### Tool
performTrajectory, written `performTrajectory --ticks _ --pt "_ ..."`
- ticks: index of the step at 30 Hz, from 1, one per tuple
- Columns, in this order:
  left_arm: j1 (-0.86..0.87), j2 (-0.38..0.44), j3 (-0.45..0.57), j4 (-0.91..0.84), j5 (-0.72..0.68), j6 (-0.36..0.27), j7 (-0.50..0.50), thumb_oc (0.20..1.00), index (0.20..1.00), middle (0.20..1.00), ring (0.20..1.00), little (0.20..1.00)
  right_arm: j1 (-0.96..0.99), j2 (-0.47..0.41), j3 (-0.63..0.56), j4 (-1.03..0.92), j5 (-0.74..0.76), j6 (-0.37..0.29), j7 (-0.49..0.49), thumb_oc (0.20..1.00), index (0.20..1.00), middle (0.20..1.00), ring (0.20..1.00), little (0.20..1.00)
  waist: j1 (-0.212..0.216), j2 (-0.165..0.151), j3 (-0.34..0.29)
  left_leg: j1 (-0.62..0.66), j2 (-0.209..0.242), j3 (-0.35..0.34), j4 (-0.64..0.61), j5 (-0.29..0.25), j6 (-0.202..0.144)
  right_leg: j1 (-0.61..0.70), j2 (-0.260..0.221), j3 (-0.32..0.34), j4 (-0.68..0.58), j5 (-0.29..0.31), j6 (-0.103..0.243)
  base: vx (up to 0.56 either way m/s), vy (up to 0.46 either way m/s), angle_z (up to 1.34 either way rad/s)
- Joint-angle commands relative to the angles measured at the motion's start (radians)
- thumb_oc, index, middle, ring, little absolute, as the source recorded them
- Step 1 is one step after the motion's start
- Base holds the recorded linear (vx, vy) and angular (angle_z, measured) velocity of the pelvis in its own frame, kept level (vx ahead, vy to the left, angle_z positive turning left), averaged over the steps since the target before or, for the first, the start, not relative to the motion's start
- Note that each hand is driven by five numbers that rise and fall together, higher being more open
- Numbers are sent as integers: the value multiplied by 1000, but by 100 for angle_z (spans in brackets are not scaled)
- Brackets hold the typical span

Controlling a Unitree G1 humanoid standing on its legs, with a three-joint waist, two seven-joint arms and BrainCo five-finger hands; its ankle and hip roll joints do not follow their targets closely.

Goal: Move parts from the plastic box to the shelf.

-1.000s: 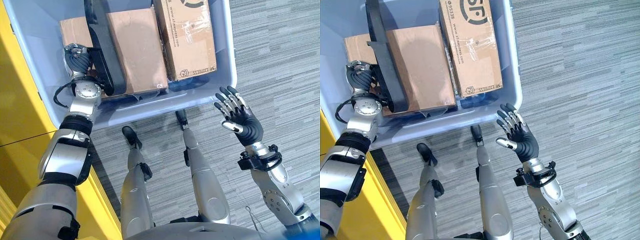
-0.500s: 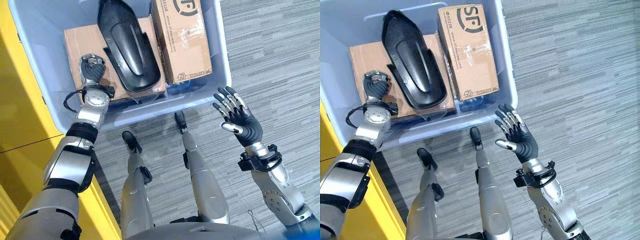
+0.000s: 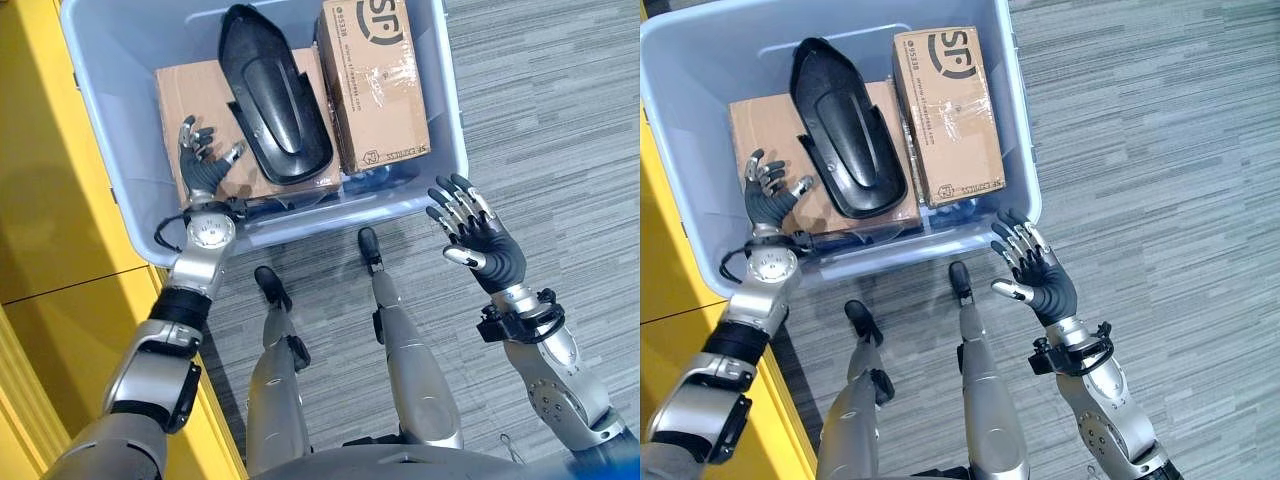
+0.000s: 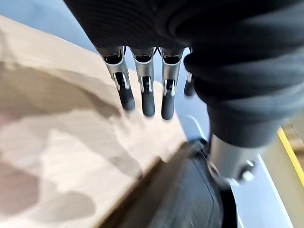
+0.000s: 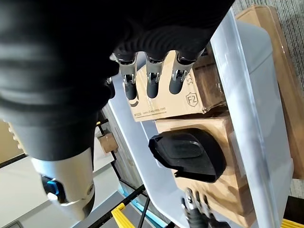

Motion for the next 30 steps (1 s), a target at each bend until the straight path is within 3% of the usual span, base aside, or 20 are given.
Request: performTrajectory --ticks 1,19,21,30 --pt "-5 0 50 -25 -142 -114 13 1000 1000 1000 1000 1000 44 6 -60 -48 -25 -19 -21 1000 1000 1000 1000 1000 -2 7 -1 148 7 -101 13 -113 -37 36 -61 -78 92 -121 69 0 0 0" --pt "113 -130 28 -98 -391 -153 -45 1000 1000 1000 1000 1000 16 14 -21 -44 -39 14 -88 1000 1000 1000 1000 1000 6 23 -26 200 4 -98 10 -118 -35 73 -59 -76 109 -133 59 0 0 0" --pt "122 -139 19 -98 -405 -148 -52 1000 1000 1000 1000 1000 14 11 -12 -42 -40 19 -95 1000 1000 1000 1000 1000 5 24 -33 201 5 -92 8 -93 -33 67 -57 -68 115 -114 52 -54 -62 -3" --pt "123 -132 16 -103 -363 -136 -32 1000 1000 1000 1000 1000 19 -5 -10 -45 -37 21 -105 1000 1000 1000 1000 1000 1 52 -49 235 10 -81 7 -92 -38 76 -46 -60 136 -131 47 10 -32 -3"
